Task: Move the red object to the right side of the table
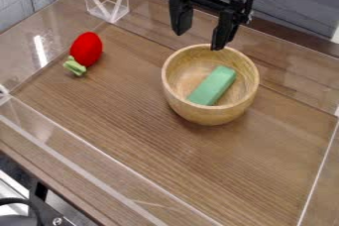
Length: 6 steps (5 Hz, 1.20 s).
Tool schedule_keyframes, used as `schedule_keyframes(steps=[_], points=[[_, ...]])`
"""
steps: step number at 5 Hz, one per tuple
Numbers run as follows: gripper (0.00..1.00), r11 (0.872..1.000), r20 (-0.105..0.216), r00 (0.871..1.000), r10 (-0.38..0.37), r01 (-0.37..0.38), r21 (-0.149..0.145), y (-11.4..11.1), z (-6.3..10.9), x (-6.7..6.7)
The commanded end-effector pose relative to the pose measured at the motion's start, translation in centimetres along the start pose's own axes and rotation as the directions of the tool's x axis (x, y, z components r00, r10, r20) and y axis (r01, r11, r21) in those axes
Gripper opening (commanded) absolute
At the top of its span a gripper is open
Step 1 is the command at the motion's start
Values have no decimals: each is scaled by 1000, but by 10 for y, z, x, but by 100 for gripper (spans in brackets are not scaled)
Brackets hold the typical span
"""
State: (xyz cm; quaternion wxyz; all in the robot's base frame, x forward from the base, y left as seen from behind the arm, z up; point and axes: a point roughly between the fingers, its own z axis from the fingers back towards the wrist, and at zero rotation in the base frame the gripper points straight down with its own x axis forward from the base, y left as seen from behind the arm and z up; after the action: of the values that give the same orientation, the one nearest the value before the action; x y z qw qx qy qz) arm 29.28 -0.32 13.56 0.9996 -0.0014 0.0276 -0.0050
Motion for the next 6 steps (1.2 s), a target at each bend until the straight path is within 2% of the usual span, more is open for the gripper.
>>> schedule_keyframes(steps=[1, 2, 4, 5, 6], points=[[100, 1000, -23, 1000, 3, -3, -3, 12, -10, -8], [100, 997, -6, 997, 75, -75, 0, 47, -14, -14], [100, 984, 50, 983, 177, -178, 11, 127, -20, -27], [100, 977, 63, 975, 212, -213, 18, 162, -30, -28], [100, 966, 72, 964, 255, -257, 15, 185, -42, -23]])
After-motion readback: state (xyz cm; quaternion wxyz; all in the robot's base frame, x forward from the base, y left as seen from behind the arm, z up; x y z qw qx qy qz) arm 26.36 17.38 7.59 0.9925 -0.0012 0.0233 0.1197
